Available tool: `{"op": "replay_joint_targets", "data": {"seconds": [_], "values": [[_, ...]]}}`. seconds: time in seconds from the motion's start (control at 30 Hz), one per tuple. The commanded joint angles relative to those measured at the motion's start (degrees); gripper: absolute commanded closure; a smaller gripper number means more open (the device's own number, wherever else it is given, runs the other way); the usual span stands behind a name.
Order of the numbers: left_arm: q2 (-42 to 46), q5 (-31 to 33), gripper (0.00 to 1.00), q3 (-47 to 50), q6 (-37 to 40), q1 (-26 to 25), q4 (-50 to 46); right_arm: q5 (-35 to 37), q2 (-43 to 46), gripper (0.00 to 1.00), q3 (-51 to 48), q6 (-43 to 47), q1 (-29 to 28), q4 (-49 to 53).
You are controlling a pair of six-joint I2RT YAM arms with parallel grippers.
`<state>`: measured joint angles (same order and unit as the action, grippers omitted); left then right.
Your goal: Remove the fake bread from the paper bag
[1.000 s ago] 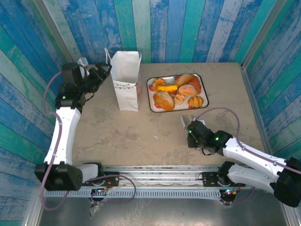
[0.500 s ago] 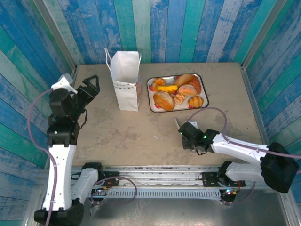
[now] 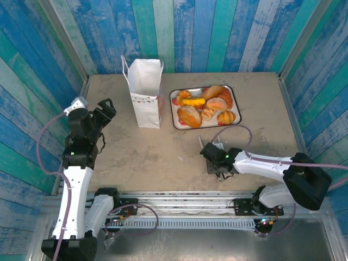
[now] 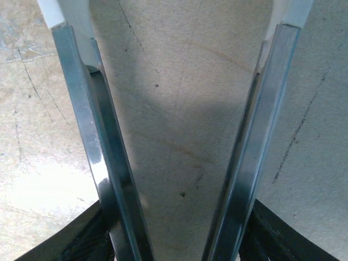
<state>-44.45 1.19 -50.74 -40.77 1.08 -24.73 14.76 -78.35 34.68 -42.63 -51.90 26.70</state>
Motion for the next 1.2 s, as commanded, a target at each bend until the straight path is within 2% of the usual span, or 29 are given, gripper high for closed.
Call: {"op": "replay_joint_targets", "data": {"seconds": [0.0, 0.1, 0.2, 0.43, 0.5, 0.73, 0.97, 1.17], "values": [[0.2, 3.8, 0.06, 1.7, -0.2, 0.3, 2.6, 0.2, -2.1, 0.42, 2.4, -1.6, -0.4, 0.3], [0.8, 7.0, 0.06, 4.1, 0.1, 0.2, 3.5, -0.8, -4.1, 0.39, 4.3, -3.6, -0.4, 2.4], [1.0, 10.9, 0.06, 7.0, -0.9, 0.2, 3.6, -2.5, -5.0, 0.20, 5.4, -5.0, -0.4, 3.4], [2.5, 15.0, 0.06, 12.7, -3.1, 0.2, 7.0, -0.4, -4.1, 0.19, 9.4, -6.8, -0.3, 12.0], [3.2, 16.9, 0.06, 14.0, -3.1, 0.2, 7.4, 1.1, -2.2, 0.00, 11.6, -6.8, -0.2, 15.7], [8.6, 21.7, 0.06, 23.3, -1.8, 0.2, 15.2, 8.0, 3.5, 0.00, 20.2, -2.9, 2.9, 23.2], [11.2, 24.2, 0.06, 31.1, 0.5, 0.2, 25.0, 9.2, 9.6, 0.00, 21.6, 3.0, 15.4, 20.7], [9.2, 23.7, 0.06, 37.2, 6.0, 0.2, 37.5, 12.6, 15.2, 0.00, 18.2, 6.6, 24.0, 13.2]]}}
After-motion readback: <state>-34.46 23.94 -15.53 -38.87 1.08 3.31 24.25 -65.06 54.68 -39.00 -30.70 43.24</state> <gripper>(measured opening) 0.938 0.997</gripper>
